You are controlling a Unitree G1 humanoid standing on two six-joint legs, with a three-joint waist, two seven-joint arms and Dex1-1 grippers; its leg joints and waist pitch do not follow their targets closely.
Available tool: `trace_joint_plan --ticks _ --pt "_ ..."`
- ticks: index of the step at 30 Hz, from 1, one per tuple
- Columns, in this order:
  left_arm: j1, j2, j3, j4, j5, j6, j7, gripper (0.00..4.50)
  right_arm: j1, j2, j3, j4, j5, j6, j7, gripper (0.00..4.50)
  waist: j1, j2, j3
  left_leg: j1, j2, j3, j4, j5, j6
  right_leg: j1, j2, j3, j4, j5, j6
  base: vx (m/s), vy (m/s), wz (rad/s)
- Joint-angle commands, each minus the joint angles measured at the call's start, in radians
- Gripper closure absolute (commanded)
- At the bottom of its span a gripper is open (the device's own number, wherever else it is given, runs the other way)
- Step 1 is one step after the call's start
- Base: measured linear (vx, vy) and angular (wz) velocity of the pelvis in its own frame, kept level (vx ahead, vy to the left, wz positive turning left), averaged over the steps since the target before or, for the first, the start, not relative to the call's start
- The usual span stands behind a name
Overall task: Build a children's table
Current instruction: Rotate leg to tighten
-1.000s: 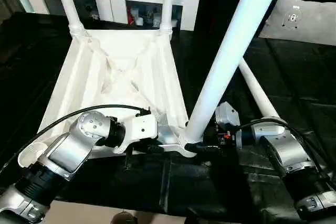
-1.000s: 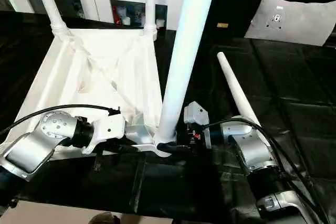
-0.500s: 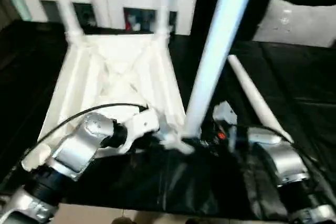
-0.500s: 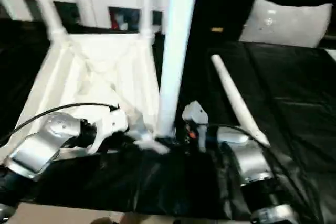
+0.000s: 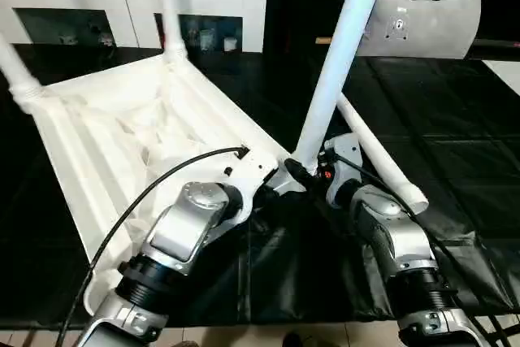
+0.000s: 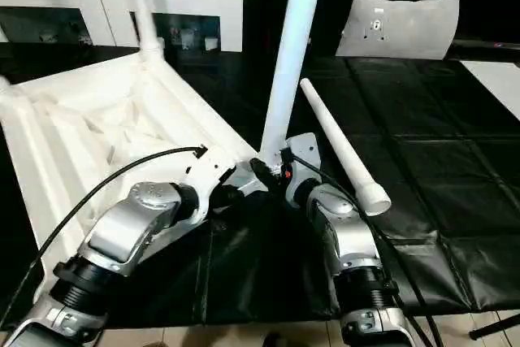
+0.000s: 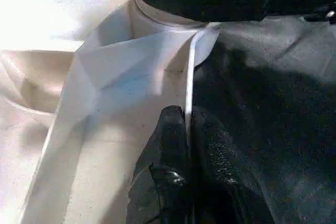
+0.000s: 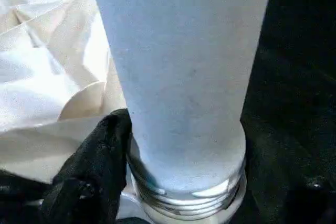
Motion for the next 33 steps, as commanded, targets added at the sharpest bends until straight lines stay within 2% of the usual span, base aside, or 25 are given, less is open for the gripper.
trace_joint_plan --ticks 1,3,5,7,8,9,10,11,12,13,14,17,19,20,22,25,26,28,29,30,31,32,33 --pt "-0.063 -0.017 -0.002 -0.071 -0.01 -0.041 0.005 4.5 0.018 0.064 0.07 0.046 0.038 0.043 0.037 0.99 0.004 0.01 -0.063 -0.012 0.013 0.0 -0.082 -0.319 0.051 0.052 -0.065 0.043 -0.072 -0.447 -0.077 0.0 0.0 0.0" --pt "-0.057 0.005 -0.004 -0.072 -0.008 -0.045 -0.005 4.5 0.016 0.065 0.057 0.047 0.042 0.044 0.028 0.6 0.007 0.011 -0.067 -0.009 0.013 0.002 -0.079 -0.284 0.05 0.05 -0.068 0.05 -0.068 -0.419 -0.092 0.0 0.0 0.0" --pt "-0.053 0.029 -0.006 -0.07 -0.007 -0.055 -0.02 4.5 0.018 0.057 0.052 0.039 0.047 0.034 0.047 0.56 0.01 0.011 -0.071 -0.01 0.014 0.008 -0.079 -0.234 0.059 0.049 -0.066 0.057 -0.058 -0.367 -0.125 0.0 0.0 0.0" --pt "-0.046 0.067 -0.009 -0.072 -0.012 -0.076 -0.059 4.5 0.039 0.022 0.055 -0.005 0.064 0.015 0.109 0.25 0.013 0.01 -0.074 -0.013 0.014 0.011 -0.077 -0.207 0.064 0.049 -0.068 0.06 -0.056 -0.358 -0.132 0.0 0.0 0.0" --pt "-0.044 0.085 -0.011 -0.074 -0.016 -0.079 -0.08 4.5 0.052 0.002 0.054 -0.03 0.075 0.011 0.14 0.25 0.018 0.009 -0.077 -0.015 0.013 0.016 -0.073 -0.179 0.07 0.048 -0.067 0.064 -0.051 -0.336 -0.135 0.0 0.0 0.0" --pt "-0.041 0.106 -0.019 -0.075 -0.016 -0.098 -0.106 4.5 0.065 -0.019 0.05 -0.054 0.086 0.01 0.174 0.1 0.024 0.009 -0.084 -0.023 0.013 0.016 -0.069 -0.125 0.08 0.054 -0.067 0.067 -0.039 -0.28 -0.145 0.0 0.0 0.0" --pt "-0.039 0.118 -0.024 -0.074 -0.015 -0.111 -0.121 4.5 0.072 -0.032 0.047 -0.068 0.092 0.011 0.193 0.1 0.027 0.01 -0.087 -0.023 0.014 0.017 -0.067 -0.092 0.087 0.054 -0.066 0.068 -0.033 -0.239 -0.153 0.0 0.0 0.0" --pt "-0.037 0.133 -0.031 -0.075 -0.016 -0.12 -0.141 4.5 0.083 -0.052 0.048 -0.087 0.098 0.008 0.221 0.05 0.03 0.011 -0.088 -0.024 0.015 0.019 -0.065 -0.049 0.105 0.05 -0.063 0.07 -0.025 -0.177 -0.176 0.0 0.0 0.0" --pt "-0.032 0.152 -0.04 -0.074 -0.018 -0.142 -0.168 4.5 0.095 -0.082 0.052 -0.107 0.098 -0.001 0.256 0.05 0.033 0.009 -0.085 -0.029 0.012 0.021 -0.063 -0.045 0.11 0.051 -0.061 0.07 -0.022 -0.169 -0.181 0.0 0.0 0.0" --pt "-0.028 0.167 -0.047 -0.073 -0.023 -0.162 -0.191 4.5 0.105 -0.107 0.058 -0.121 0.099 -0.009 0.283 0.05 0.036 0.013 -0.087 -0.029 0.012 0.02 -0.062 -0.046 0.109 0.05 -0.062 0.07 -0.021 -0.171 -0.184 0.0 0.0 0.0" --pt "-0.024 0.179 -0.051 -0.073 -0.028 -0.173 -0.211 4.5 0.113 -0.131 0.062 -0.133 0.1 -0.018 0.309 0.05 0.038 0.01 -0.09 -0.031 0.012 0.021 -0.059 -0.044 0.112 0.052 -0.061 0.07 -0.019 -0.172 -0.181 0.0 0.0 0.0" --pt "-0.006 0.221 -0.061 -0.07 -0.054 -0.225 -0.29 4.5 0.128 -0.202 0.056 -0.17 0.125 -0.02 0.4 0.05 0.046 0.012 -0.083 -0.028 0.014 0.022 -0.063 -0.093 0.107 0.048 -0.061 0.068 -0.03 -0.249 -0.166 0.0 0.0 0.0" --pt "0.003 0.254 -0.073 -0.069 -0.066 -0.271 -0.351 4.5 0.123 -0.258 0.054 -0.191 0.144 -0.013 0.471 0.05 0.049 0.014 -0.079 -0.02 0.018 0.024 -0.065 -0.131 0.097 0.041 -0.061 0.068 -0.036 -0.298 -0.156 0.0 0.0 0.0" --pt "0.004 0.263 -0.079 -0.069 -0.066 -0.286 -0.368 4.5 0.12 -0.272 0.055 -0.194 0.145 -0.016 0.487 0.05 0.051 0.017 -0.08 -0.017 0.02 0.025 -0.066 -0.151 0.091 0.04 -0.06 0.069 -0.039 -0.313 -0.151 0.0 0.0 0.0" --pt "0.009 0.283 -0.086 -0.062 -0.075 -0.317 -0.416 4.5 0.102 -0.309 0.063 -0.189 0.136 -0.034 0.535 0.05 0.065 0.019 -0.08 -0.012 0.021 0.026 -0.067 -0.158 0.081 0.035 -0.061 0.071 -0.036 -0.309 -0.159 0.0 0.0 0.0" --pt "0.015 0.305 -0.099 -0.054 -0.086 -0.366 -0.474 4.5 0.081 -0.341 0.081 -0.178 0.119 -0.069 0.583 0.05 0.071 0.018 -0.083 -0.01 0.024 0.028 -0.066 -0.143 0.08 0.034 -0.061 0.074 -0.027 -0.257 -0.182 0.0 0.0 0.0" --pt "0.019 0.327 -0.119 -0.046 -0.088 -0.415 -0.522 4.5 0.065 -0.365 0.106 -0.162 0.096 -0.113 0.619 0.05 0.075 0.015 -0.081 -0.01 0.025 0.028 -0.067 -0.151 0.079 0.033 -0.062 0.074 -0.027 -0.261 -0.187 0.0 0.0 0.0" --pt "0.022 0.348 -0.137 -0.029 -0.079 -0.465 -0.558 4.5 0.049 -0.387 0.142 -0.144 0.076 -0.157 0.662 0.05 0.08 0.016 -0.081 -0.011 0.024 0.029 -0.067 -0.155 0.079 0.034 -0.063 0.077 -0.026 -0.266 -0.186 0.0 0.0 0.0" --pt "0.022 0.348 -0.137 -0.029 -0.079 -0.465 -0.558 4.5 0.049 -0.387 0.142 -0.144 0.076 -0.157 0.662 0.05 0.081 0.015 -0.081 -0.01 0.023 0.029 -0.067 -0.157 0.079 0.034 -0.063 0.077 -0.027 -0.27 -0.185 0.0 0.0 0.0" --pt "0.024 0.362 -0.15 -0.015 -0.072 -0.502 -0.587 4.5 0.038 -0.398 0.171 -0.126 0.055 -0.199 0.696 0.05 0.085 0.014 -0.081 -0.008 0.024 0.031 -0.067 -0.161 0.078 0.031 -0.064 0.079 -0.027 -0.273 -0.186 0.0 0.0 0.0" --pt "0.025 0.371 -0.156 -0.012 -0.068 -0.517 -0.599 4.5 0.032 -0.399 0.181 -0.117 0.053 -0.205 0.715 0.05 0.085 0.014 -0.081 -0.008 0.024 0.03 -0.067 -0.163 0.075 0.032 -0.064 0.079 -0.025 -0.274 -0.188 0.0 0.0 0.0" --pt "0.024 0.377 -0.161 -0.011 -0.065 -0.529 -0.61 4.5 0.025 -0.4 0.187 -0.108 0.055 -0.206 0.733 0.05 0.083 0.011 -0.081 -0.015 0.023 0.03 -0.069 -0.159 0.076 0.038 -0.063 0.08 -0.023 -0.271 -0.187 0.0 0.0 0.0" --pt "0.024 0.383 -0.164 -0.012 -0.063 -0.534 -0.619 4.5 0.015 -0.402 0.193 -0.095 0.057 -0.206 0.756 0.05 0.085 0.013 -0.081 -0.013 0.025 0.029 -0.069 -0.16 0.078 0.037 -0.064 0.08 -0.022 -0.27 -0.188 0.0 0.0 0.0"
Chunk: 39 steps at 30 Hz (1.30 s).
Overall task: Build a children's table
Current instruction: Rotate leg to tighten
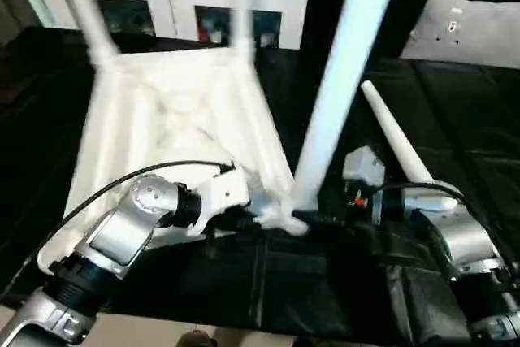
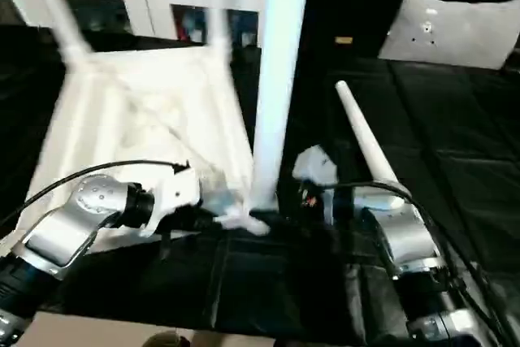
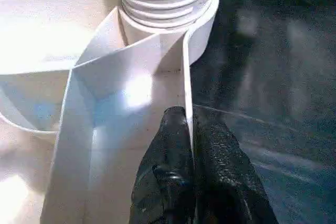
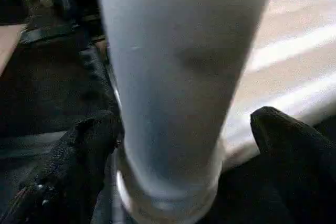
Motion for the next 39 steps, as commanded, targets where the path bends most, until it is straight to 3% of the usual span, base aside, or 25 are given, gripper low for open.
trace_joint_plan --ticks 1,6,7,19,25,28,29,31,32,36,37,38,39 --pt "-0.01 -0.003 -0.045 -0.017 0.003 -0.037 -0.058 4.5 -0.021 -0.013 0.015 0.025 -0.009 -0.016 0.048 0.05 -0.011 0.007 -0.08 0.001 0.025 0.009 -0.07 -0.159 0.079 0.067 -0.058 0.065 -0.056 -0.281 -0.187 0.0 0.0 0.0" --pt "-0.008 0.002 -0.045 -0.015 0.005 -0.056 -0.068 4.5 -0.053 -0.028 0.049 0.071 -0.012 -0.042 0.116 0.38 -0.014 0.0 -0.078 -0.003 0.023 0.011 -0.069 -0.151 0.084 0.068 -0.059 0.068 -0.059 -0.315 -0.175 0.0 0.0 0.0" --pt "-0.008 0.002 -0.046 -0.012 0.005 -0.062 -0.07 4.5 -0.056 -0.03 0.054 0.078 -0.011 -0.046 0.123 0.44 -0.015 -0.005 -0.079 -0.004 0.022 0.012 -0.068 -0.146 0.085 0.069 -0.059 0.069 -0.059 -0.318 -0.172 0.0 0.0 0.0" --pt "-0.002 0.008 -0.043 0.01 0.012 -0.091 -0.074 4.5 -0.057 -0.049 0.071 0.097 -0.003 -0.06 0.188 1.54 -0.013 -0.003 -0.083 -0.003 0.023 0.014 -0.066 -0.123 0.096 0.066 -0.056 0.07 -0.057 -0.311 -0.175 0.0 0.0 0.0" --pt "-0.002 0.005 -0.041 0.019 0.015 -0.093 -0.068 4.5 -0.048 -0.044 0.075 0.097 0.005 -0.067 0.195 1.72 -0.012 -0.004 -0.084 -0.004 0.022 0.014 -0.065 -0.127 0.091 0.067 -0.056 0.07 -0.058 -0.327 -0.168 0.0 0.0 0.0" --pt "0.006 -0.008 -0.027 0.011 0.008 -0.056 -0.042 4.5 -0.021 -0.028 0.073 0.071 0.024 -0.049 0.184 1.72 -0.01 -0.003 -0.085 -0.002 0.023 0.014 -0.065 -0.13 0.089 0.066 -0.057 0.07 -0.059 -0.335 -0.166 0.0 0.0 0.0" --pt "0.008 -0.015 -0.024 0.009 0.005 -0.044 -0.033 4.5 -0.014 -0.025 0.072 0.066 0.029 -0.045 0.181 1.73 -0.011 -0.007 -0.086 -0.003 0.023 0.015 -0.065 -0.128 0.089 0.068 -0.056 0.07 -0.058 -0.335 -0.165 0.0 0.0 0.0" --pt "0.01 -0.045 -0.005 -0.006 -0.007 0.01 0.013 4.5 0.011 0.008 0.057 0.038 0.055 0.01 0.134 1.73 -0.009 -0.005 -0.087 -0.003 0.023 0.013 -0.065 -0.121 0.088 0.068 -0.057 0.07 -0.057 -0.331 -0.166 0.0 0.0 0.0" --pt "0.009 -0.061 0.004 -0.012 -0.01 0.039 0.04 4.5 0.022 0.024 0.052 0.025 0.063 0.036 0.106 1.73 -0.011 -0.009 -0.087 -0.002 0.023 0.016 -0.065 -0.123 0.088 0.066 -0.056 0.071 -0.058 -0.337 -0.165 0.0 0.0 0.0" --pt "0.001 -0.118 0.029 -0.024 -0.002 0.125 0.137 4.5 0.042 0.097 0.029 0.004 0.067 0.127 -0.039 1.73 -0.019 -0.01 -0.083 -0.001 0.018 0.014 -0.068 -0.168 0.067 0.066 -0.056 0.067 -0.07 -0.433 -0.125 0.0 0.0 0.0" --pt "-0.004 -0.152 0.045 -0.024 0.003 0.166 0.192 4.5 0.042 0.136 0.019 0.011 0.053 0.152 -0.117 1.73 -0.026 -0.01 -0.079 0.002 0.016 0.015 -0.068 -0.186 0.054 0.06 -0.054 0.067 -0.077 -0.472 -0.112 0.0 0.0 0.0" --pt "-0.011 -0.192 0.066 -0.023 0.004 0.215 0.251 4.5 0.041 0.175 0.013 0.02 0.033 0.171 -0.197 1.73 -0.038 -0.012 -0.077 -0.004 0.012 0.013 -0.068 -0.206 0.04 0.065 -0.054 0.06 -0.083 -0.525 -0.087 0.0 0.0 0.0" --pt "-0.029 -0.267 0.107 -0.01 0.015 0.284 0.362 4.5 0.041 0.238 0.006 0.027 0.007 0.197 -0.309 1.73 -0.045 -0.001 -0.072 -0.007 0.004 0.008 -0.067 -0.229 0.031 0.067 -0.056 0.05 -0.095 -0.59 -0.048 0.0 0.0 0.0"
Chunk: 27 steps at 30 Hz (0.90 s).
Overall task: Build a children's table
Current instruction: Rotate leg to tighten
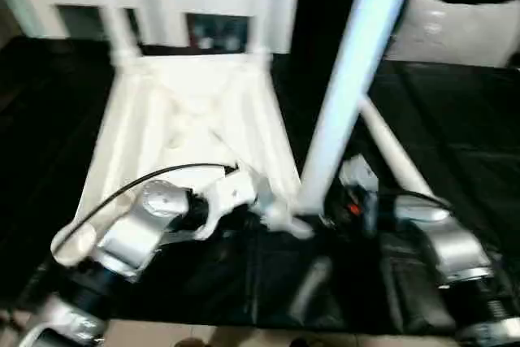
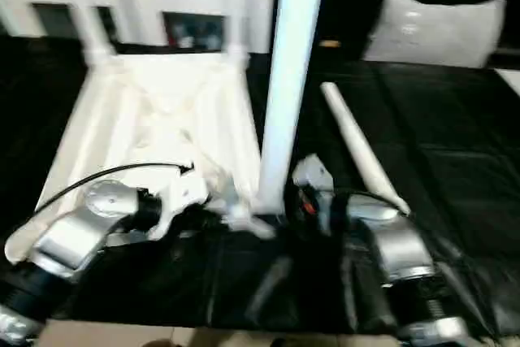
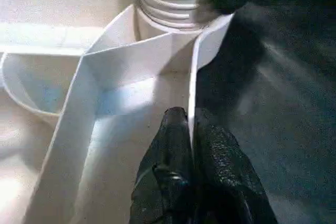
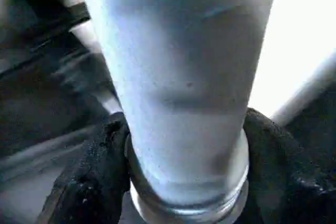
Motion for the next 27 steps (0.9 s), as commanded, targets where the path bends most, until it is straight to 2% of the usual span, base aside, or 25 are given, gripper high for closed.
trace_joint_plan --ticks 1,2,3,4,5,7,8,9,10,11,14,16,17,19,20,22,23,27 --pt "-0.042 -0.107 0.039 -0.012 -0.008 0.063 0.168 4.5 0.0 0.102 0.072 -0.013 0.001 0.05 -0.076 1.73 -0.01 -0.005 -0.061 -0.008 0.002 0.002 -0.067 -0.252 0.026 0.057 -0.053 0.029 -0.113 -0.623 -0.028 0.0 0.0 0.0" --pt "-0.048 -0.128 0.051 -0.007 -0.003 0.08 0.199 4.5 0.001 0.119 0.071 -0.015 -0.006 0.059 -0.101 1.73 -0.013 -0.006 -0.064 -0.006 -0.001 0.001 -0.064 -0.256 0.026 0.059 -0.054 0.024 -0.116 -0.635 -0.016 0.0 0.0 0.0" --pt "-0.06 -0.165 0.069 0.007 0.004 0.093 0.251 4.5 0.0 0.152 0.07 -0.01 -0.02 0.067 -0.151 1.73 -0.022 -0.007 -0.063 -0.013 -0.004 0.0 -0.063 -0.256 0.033 0.061 -0.053 0.019 -0.123 -0.651 0.003 0.0 0.0 0.0" --pt "-0.067 -0.186 0.079 0.017 0.008 0.095 0.282 4.5 -0.003 0.171 0.068 -0.005 -0.029 0.072 -0.182 1.73 -0.025 -0.008 -0.062 -0.013 -0.006 -0.002 -0.062 -0.263 0.038 0.06 -0.052 0.016 -0.126 -0.662 0.014 0.0 0.0 0.0" --pt "-0.067 -0.186 0.079 0.017 0.008 0.095 0.282 4.5 -0.003 0.171 0.068 -0.005 -0.029 0.072 -0.182 1.73 -0.031 -0.005 -0.062 -0.004 -0.008 0.0 -0.058 -0.276 0.047 0.052 -0.051 0.011 -0.137 -0.675 0.023 0.0 0.0 0.0" --pt "-0.087 -0.244 0.095 0.038 0.023 0.107 0.362 4.5 -0.011 0.237 0.07 0.005 -0.058 0.1 -0.287 1.73 -0.036 0.004 -0.06 -0.001 -0.006 -0.001 -0.059 -0.289 0.061 0.051 -0.05 0.002 -0.145 -0.667 0.023 0.0 0.0 0.0" --pt "-0.093 -0.255 0.089 0.037 0.034 0.11 0.373 4.5 -0.019 0.263 0.056 0.016 -0.059 0.12 -0.332 1.73 -0.042 0.003 -0.064 -0.009 -0.002 -0.007 -0.063 -0.289 0.062 0.063 -0.051 -0.007 -0.143 -0.633 0.023 0.0 0.0 0.0" --pt "-0.097 -0.254 0.081 0.037 0.041 0.107 0.368 4.5 -0.023 0.269 0.05 0.024 -0.057 0.124 -0.341 1.73 -0.042 0.009 -0.064 -0.01 0.004 -0.012 -0.068 -0.297 0.06 0.065 -0.054 -0.009 -0.14 -0.605 0.021 0.0 0.0 0.0" --pt "-0.098 -0.256 0.079 0.033 0.048 0.114 0.368 4.5 -0.023 0.273 0.047 0.024 -0.058 0.129 -0.348 1.38 -0.044 0.011 -0.064 -0.009 0.006 -0.013 -0.068 -0.308 0.061 0.064 -0.054 -0.009 -0.141 -0.596 0.019 0.0 0.0 0.0" --pt "-0.098 -0.256 0.079 0.033 0.048 0.114 0.368 4.5 -0.023 0.273 0.047 0.024 -0.058 0.129 -0.348 1.18 -0.046 0.012 -0.066 -0.004 0.009 -0.014 -0.071 -0.318 0.064 0.064 -0.057 -0.007 -0.14 -0.569 0.007 0.0 0.0 0.0" --pt "-0.092 -0.217 0.053 0.02 0.055 0.092 0.322 4.5 -0.024 0.274 0.03 0.027 -0.064 0.093 -0.367 0.94 -0.049 0.01 -0.062 -0.009 0.009 -0.014 -0.076 -0.318 0.068 0.064 -0.059 0.002 -0.13 -0.536 -0.022 0.0 0.0 0.0" --pt "-0.086 -0.201 0.046 0.014 0.052 0.086 0.305 4.5 -0.024 0.271 0.031 0.024 -0.071 0.082 -0.368 0.67 -0.052 0.012 -0.063 -0.009 0.011 -0.013 -0.078 -0.311 0.07 0.063 -0.06 0.008 -0.126 -0.516 -0.04 0.0 0.0 0.0" --pt "-0.08 -0.188 0.04 0.01 0.05 0.077 0.287 4.5 -0.021 0.269 0.025 0.02 -0.074 0.071 -0.369 0.67 -0.052 0.013 -0.062 -0.008 0.01 -0.012 -0.077 -0.309 0.071 0.062 -0.06 0.01 -0.126 -0.515 -0.044 0.0 0.0 0.0" --pt "-0.076 -0.179 0.037 0.007 0.048 0.07 0.272 4.5 -0.019 0.267 0.02 0.015 -0.072 0.066 -0.368 0.52 -0.054 0.012 -0.062 -0.012 0.01 -0.013 -0.079 -0.3 0.072 0.065 -0.061 0.011 -0.122 -0.507 -0.051 0.0 0.0 0.0" --pt "-0.071 -0.166 0.035 0.006 0.05 0.058 0.258 4.5 -0.013 0.257 0.015 0.005 -0.064 0.057 -0.351 0.44 -0.053 0.015 -0.062 -0.011 0.011 -0.012 -0.08 -0.297 0.071 0.064 -0.062 0.013 -0.121 -0.503 -0.055 0.0 0.0 0.0" --pt "-0.061 -0.14 0.029 0.004 0.052 0.04 0.227 4.5 -0.002 0.228 0.011 -0.016 -0.047 0.039 -0.301 0.22 -0.051 0.014 -0.063 -0.009 0.011 -0.011 -0.079 -0.29 0.076 0.065 -0.062 0.015 -0.12 -0.494 -0.059 0.0 0.0 0.0" --pt "-0.052 -0.116 0.021 0.0 0.05 0.014 0.197 4.5 0.006 0.196 0.008 -0.029 -0.037 0.028 -0.256 0.15 -0.047 0.019 -0.064 -0.008 0.012 -0.011 -0.08 -0.287 0.079 0.064 -0.062 0.017 -0.119 -0.479 -0.063 0.0 0.0 0.0" --pt "-0.031 -0.075 0.014 -0.009 0.033 -0.023 0.146 4.5 0.02 0.124 0.002 -0.052 -0.012 -0.013 -0.137 0.03 -0.034 0.018 -0.069 -0.012 0.018 -0.007 -0.08 -0.232 0.091 0.067 -0.061 0.027 -0.103 -0.403 -0.107 0.0 0.0 0.0"
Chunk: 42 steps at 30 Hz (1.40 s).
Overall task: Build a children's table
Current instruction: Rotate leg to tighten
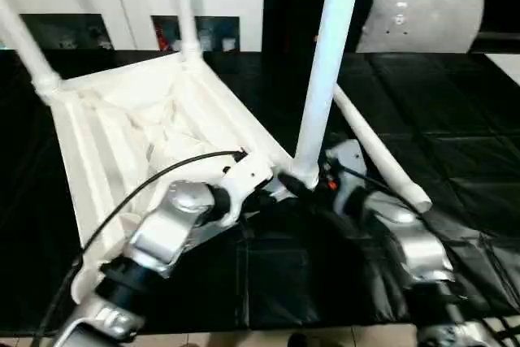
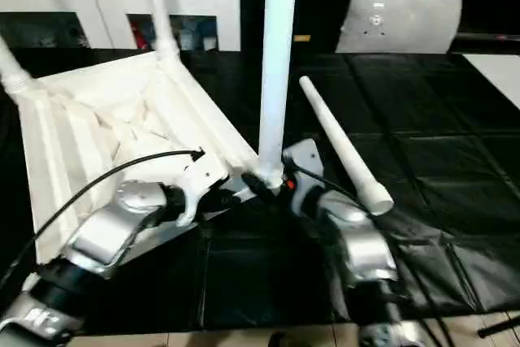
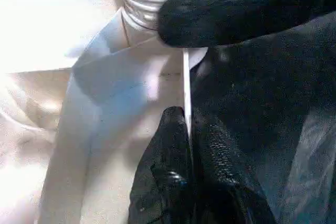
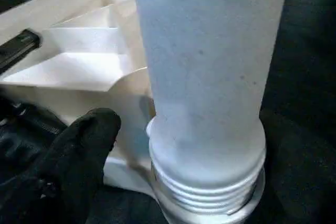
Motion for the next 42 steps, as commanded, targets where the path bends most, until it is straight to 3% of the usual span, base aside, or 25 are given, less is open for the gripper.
trace_joint_plan --ticks 1,2,5,8,10,13,16,22,24,28,35,42 --pt "-0.006 0.013 0.0 -0.032 -0.009 -0.056 -0.024 4.5 0.01 -0.024 0.053 -0.036 0.044 -0.021 0.134 0.03 0.008 0.003 -0.066 -0.005 0.018 0.005 -0.069 -0.22 0.091 0.058 -0.059 0.055 -0.066 -0.4 -0.118 0.0 0.0 0.0" --pt "0.003 0.033 -0.008 -0.033 -0.013 -0.09 -0.058 4.5 0.005 -0.055 0.047 -0.038 0.057 -0.021 0.182 0.03 0.016 -0.004 -0.068 -0.006 0.018 0.006 -0.069 -0.198 0.098 0.061 -0.057 0.057 -0.061 -0.376 -0.127 0.0 0.0 0.0" --pt "0.018 0.071 -0.021 -0.042 -0.027 -0.131 -0.127 4.5 -0.008 -0.104 0.041 -0.025 0.061 -0.042 0.249 0.03 0.027 -0.003 -0.069 -0.006 0.018 0.012 -0.064 -0.155 0.114 0.058 -0.058 0.065 -0.049 -0.338 -0.155 0.0 0.0 0.0" --pt "0.038 0.15 -0.053 -0.055 -0.041 -0.201 -0.247 4.5 -0.034 -0.176 0.074 0.005 0.024 -0.152 0.341 0.03 0.04 -0.006 -0.075 -0.01 0.019 0.011 -0.063 -0.1 0.121 0.061 -0.056 0.065 -0.036 -0.281 -0.171 0.0 0.0 0.0" --pt "0.043 0.177 -0.061 -0.053 -0.041 -0.228 -0.281 4.5 -0.041 -0.202 0.098 0.013 0.019 -0.192 0.407 0.03 0.043 -0.004 -0.071 -0.008 0.018 0.014 -0.062 -0.104 0.125 0.055 -0.055 0.068 -0.034 -0.267 -0.183 0.0 0.0 0.0" --pt "0.046 0.21 -0.071 -0.041 -0.036 -0.27 -0.327 4.5 -0.055 -0.227 0.132 0.036 0.019 -0.216 0.493 0.03 0.051 -0.005 -0.066 -0.006 0.02 0.013 -0.065 -0.15 0.114 0.055 -0.056 0.069 -0.038 -0.343 -0.165 0.0 0.0 0.0" --pt "0.051 0.232 -0.079 -0.042 -0.037 -0.296 -0.36 4.5 -0.075 -0.234 0.15 0.07 0.007 -0.238 0.526 0.03 0.06 -0.006 -0.066 -0.001 0.022 0.014 -0.067 -0.164 0.103 0.052 -0.056 0.071 -0.039 -0.358 -0.165 0.0 0.0 0.0" --pt "0.059 0.255 -0.09 -0.051 -0.045 -0.31 -0.395 4.5 -0.134 -0.227 0.17 0.17 0.0 -0.278 0.563 0.5 0.059 -0.007 -0.066 -0.002 0.022 0.013 -0.067 -0.175 0.086 0.052 -0.057 0.074 -0.037 -0.372 -0.169 0.0 0.0 0.0" --pt "0.058 0.256 -0.091 -0.045 -0.041 -0.318 -0.397 4.5 -0.151 -0.222 0.17 0.19 0.01 -0.281 0.58 0.82 0.059 -0.009 -0.065 -0.002 0.022 0.015 -0.067 -0.17 0.092 0.051 -0.055 0.076 -0.034 -0.362 -0.176 0.0 0.0 0.0" --pt "0.054 0.254 -0.089 -0.03 -0.039 -0.327 -0.398 4.5 -0.166 -0.224 0.172 0.199 0.027 -0.271 0.622 1.02 0.06 -0.014 -0.068 -0.005 0.023 0.015 -0.067 -0.15 0.097 0.054 -0.054 0.079 -0.03 -0.344 -0.178 0.0 0.0 0.0" --pt "0.06 0.259 -0.089 -0.019 -0.039 -0.34 -0.401 4.5 -0.185 -0.228 0.175 0.241 0.031 -0.29 0.674 1.72 0.06 -0.014 -0.067 -0.003 0.022 0.018 -0.066 -0.155 0.099 0.052 -0.054 0.083 -0.032 -0.362 -0.18 0.0 0.0 0.0" --pt "0.065 0.255 -0.09 -0.011 -0.041 -0.341 -0.4 4.5 -0.172 -0.223 0.178 0.241 0.034 -0.296 0.688 1.85 0.063 -0.011 -0.071 -0.004 0.022 0.018 -0.065 -0.146 0.096 0.054 -0.054 0.083 -0.028 -0.34 -0.186 0.0 0.0 0.0"
